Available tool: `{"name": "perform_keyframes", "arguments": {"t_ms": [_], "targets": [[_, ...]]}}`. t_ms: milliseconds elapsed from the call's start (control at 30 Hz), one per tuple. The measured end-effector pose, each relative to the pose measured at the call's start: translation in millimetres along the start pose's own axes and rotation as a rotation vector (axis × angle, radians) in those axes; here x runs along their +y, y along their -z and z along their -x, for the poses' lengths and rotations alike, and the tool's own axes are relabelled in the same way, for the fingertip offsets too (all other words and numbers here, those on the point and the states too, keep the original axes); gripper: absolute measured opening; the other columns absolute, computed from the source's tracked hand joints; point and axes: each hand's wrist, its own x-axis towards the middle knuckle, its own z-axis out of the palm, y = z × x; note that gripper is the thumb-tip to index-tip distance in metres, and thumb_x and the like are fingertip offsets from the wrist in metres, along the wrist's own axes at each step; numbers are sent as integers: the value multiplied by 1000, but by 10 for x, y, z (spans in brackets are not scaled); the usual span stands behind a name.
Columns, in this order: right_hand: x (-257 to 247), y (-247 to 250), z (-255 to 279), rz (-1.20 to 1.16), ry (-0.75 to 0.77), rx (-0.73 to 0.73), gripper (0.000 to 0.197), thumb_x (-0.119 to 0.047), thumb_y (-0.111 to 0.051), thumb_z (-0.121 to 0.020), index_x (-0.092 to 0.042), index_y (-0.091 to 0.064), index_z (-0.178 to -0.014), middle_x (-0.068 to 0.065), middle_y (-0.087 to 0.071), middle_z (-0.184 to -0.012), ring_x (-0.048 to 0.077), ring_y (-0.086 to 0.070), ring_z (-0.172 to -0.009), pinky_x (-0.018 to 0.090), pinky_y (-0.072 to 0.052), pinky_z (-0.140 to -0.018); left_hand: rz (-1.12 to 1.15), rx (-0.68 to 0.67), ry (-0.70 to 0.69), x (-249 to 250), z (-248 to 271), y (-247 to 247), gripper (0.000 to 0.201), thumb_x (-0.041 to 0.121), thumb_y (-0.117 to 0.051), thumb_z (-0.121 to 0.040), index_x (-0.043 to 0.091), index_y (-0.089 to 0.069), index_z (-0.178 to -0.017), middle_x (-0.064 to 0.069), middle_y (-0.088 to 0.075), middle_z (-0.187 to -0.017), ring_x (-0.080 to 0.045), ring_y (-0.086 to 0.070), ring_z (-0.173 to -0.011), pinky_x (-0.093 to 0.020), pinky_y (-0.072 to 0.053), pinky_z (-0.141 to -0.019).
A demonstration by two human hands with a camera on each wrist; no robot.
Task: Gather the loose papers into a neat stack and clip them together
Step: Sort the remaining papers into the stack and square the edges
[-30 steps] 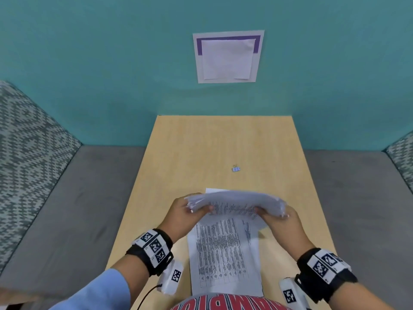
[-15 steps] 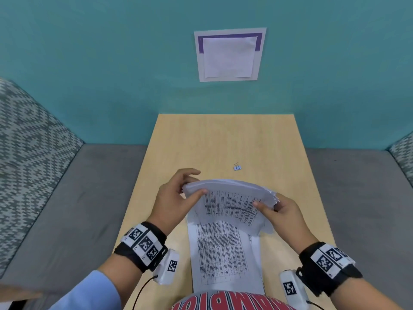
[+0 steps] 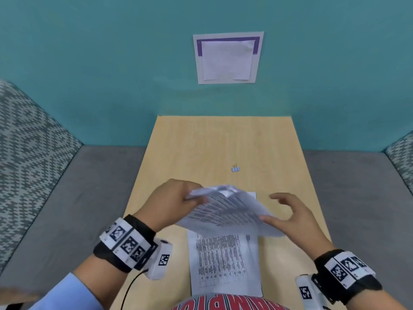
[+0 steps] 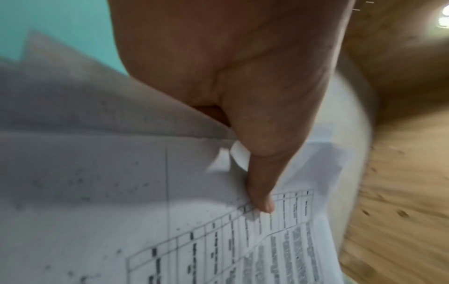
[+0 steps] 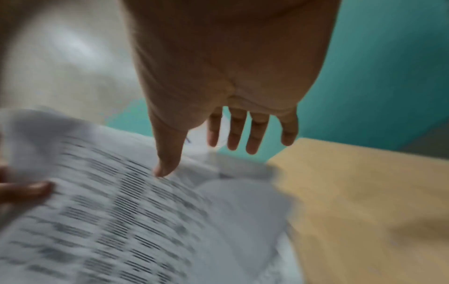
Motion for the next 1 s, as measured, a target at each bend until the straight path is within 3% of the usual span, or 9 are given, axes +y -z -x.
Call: {"name": "perform_keyframes", "arguments": {"t_ms": [200,333,467,567,633,700,833,933,1000], "targets": [[188,178,54,-528,-216,-162,50,-6,-83,-78,-16,-67,-125,0,-79,-121,21,-71,-119,22,-60,-82,777,82,234,-342,161,-2,11,16,-79,-93,12,-84,-102,-2,-86,-100,-13,-81,-90,-22,-63,-77],[-127,177,48,-546,-79,-105,35,4,-79,-82,-15,-76,-111,-10,-83,-105,1,-77,-98,9,-57,-74,1033,147,203,-496,179,-159,32,10,-79,-85,12,-80,-116,-6,-83,-117,-19,-80,-106,-28,-64,-91],[-102,112,39,-494,41,-85,34,6,-79,-82,-19,-79,-104,-19,-82,-100,-7,-74,-95,10,-56,-78,960,93,171,-686,180,-309,36,5,-87,-81,22,-84,-112,-2,-84,-117,-15,-79,-106,-27,-62,-90],[314,-99,93,-281,-26,-131,31,-7,-85,-83,-23,-81,-109,-9,-83,-107,9,-76,-104,33,-59,-90,833,-83,276,-897,225,-716,46,7,-89,-84,23,-77,-125,2,-81,-123,-15,-76,-113,-33,-61,-96],[587,-216,141,-164,-107,-139,25,-11,-84,-85,-28,-81,-103,-8,-83,-99,17,-77,-98,39,-60,-84,759,-107,367,-1036,247,-998,42,10,-90,-85,21,-77,-123,-1,-82,-120,-20,-76,-112,-43,-62,-99],[701,-307,151,-102,-185,-151,21,-14,-82,-87,-32,-81,-99,-10,-83,-91,21,-77,-89,29,-58,-72,750,-87,453,-1154,253,-1175,31,15,-89,-86,18,-79,-116,-9,-82,-115,-30,-77,-110,-50,-63,-95],[624,-301,72,-94,-234,-65,8,-19,-80,-89,-27,-80,-88,-2,-81,-82,13,-68,-72,27,-49,-65,699,24,424,-1200,227,-1194,26,43,-84,-84,26,-84,-103,-8,-84,-104,-32,-78,-101,-38,-56,-82],[448,-215,45,-194,-165,5,16,-17,-85,-85,-26,-81,-98,-13,-83,-92,1,-75,-82,21,-57,-74,786,134,396,-1123,189,-1102,21,19,-87,-89,25,-81,-109,5,-85,-107,-12,-79,-100,-37,-61,-92],[362,-178,53,-219,-128,-33,21,-11,-89,-80,-23,-81,-97,-11,-82,-92,0,-73,-80,12,-55,-71,759,142,323,-1118,184,-1098,35,16,-92,-83,26,-76,-113,9,-82,-112,-6,-76,-99,-24,-59,-90]]}}
